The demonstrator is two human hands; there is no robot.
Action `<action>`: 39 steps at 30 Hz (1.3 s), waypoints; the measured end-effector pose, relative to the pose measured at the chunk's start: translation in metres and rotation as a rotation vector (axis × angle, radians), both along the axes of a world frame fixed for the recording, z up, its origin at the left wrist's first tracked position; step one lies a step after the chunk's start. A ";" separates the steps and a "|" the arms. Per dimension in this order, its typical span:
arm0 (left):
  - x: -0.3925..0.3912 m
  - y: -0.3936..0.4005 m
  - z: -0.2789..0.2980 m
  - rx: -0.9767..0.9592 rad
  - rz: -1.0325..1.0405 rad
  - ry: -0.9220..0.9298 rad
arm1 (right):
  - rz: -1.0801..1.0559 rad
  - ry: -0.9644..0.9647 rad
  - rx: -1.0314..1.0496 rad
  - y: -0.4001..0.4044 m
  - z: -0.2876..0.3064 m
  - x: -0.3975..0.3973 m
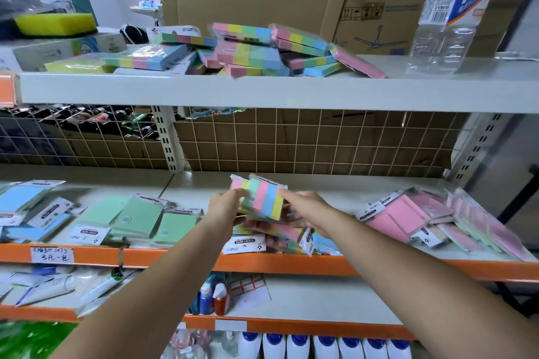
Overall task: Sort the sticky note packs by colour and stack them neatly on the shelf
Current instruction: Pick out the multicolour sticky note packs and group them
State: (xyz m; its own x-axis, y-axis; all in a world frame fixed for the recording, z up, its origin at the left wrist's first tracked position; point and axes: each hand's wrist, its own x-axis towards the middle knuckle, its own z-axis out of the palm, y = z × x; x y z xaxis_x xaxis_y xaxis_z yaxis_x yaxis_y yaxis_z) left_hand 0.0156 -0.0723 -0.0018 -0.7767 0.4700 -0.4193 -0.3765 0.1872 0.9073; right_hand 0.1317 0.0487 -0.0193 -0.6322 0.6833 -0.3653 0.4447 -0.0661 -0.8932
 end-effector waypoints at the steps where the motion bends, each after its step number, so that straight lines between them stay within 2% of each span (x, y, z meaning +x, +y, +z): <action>1: 0.001 0.001 -0.001 0.006 -0.004 -0.006 | 0.020 -0.001 -0.020 -0.002 -0.002 -0.005; 4: -0.001 0.003 -0.005 -0.014 -0.013 -0.011 | -0.018 0.013 -0.040 -0.003 -0.008 -0.013; 7: -0.008 -0.001 -0.007 -0.089 0.038 0.105 | -0.130 0.062 -0.075 0.006 -0.012 -0.011; 10: -0.017 -0.003 -0.011 -0.142 0.072 0.204 | -0.241 0.033 -0.064 0.016 -0.018 0.002; 17: -0.027 -0.003 -0.021 -0.118 0.127 0.227 | -0.409 -0.059 0.030 0.038 -0.041 0.023; 20: -0.027 -0.003 -0.021 -0.135 0.151 0.238 | -0.368 -0.131 0.080 0.060 -0.071 0.021; 25: -0.033 -0.007 -0.027 -0.189 0.212 0.218 | -0.289 -0.177 0.085 0.026 -0.036 0.019; 34: -0.046 -0.006 -0.037 -0.478 0.000 0.266 | -0.170 -0.473 0.343 0.029 -0.031 0.026; 39: -0.040 -0.004 -0.038 -0.460 -0.065 0.193 | -0.111 -0.556 0.390 0.035 -0.035 0.026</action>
State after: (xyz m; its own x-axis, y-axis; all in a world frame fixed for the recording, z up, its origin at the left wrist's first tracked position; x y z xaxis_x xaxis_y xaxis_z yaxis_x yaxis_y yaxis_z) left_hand -0.0241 -0.0768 -0.0393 -0.8359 0.3200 -0.4459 -0.1843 0.6016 0.7772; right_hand 0.1580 0.0837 -0.0539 -0.3409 0.8805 -0.3294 0.8528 0.1423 -0.5024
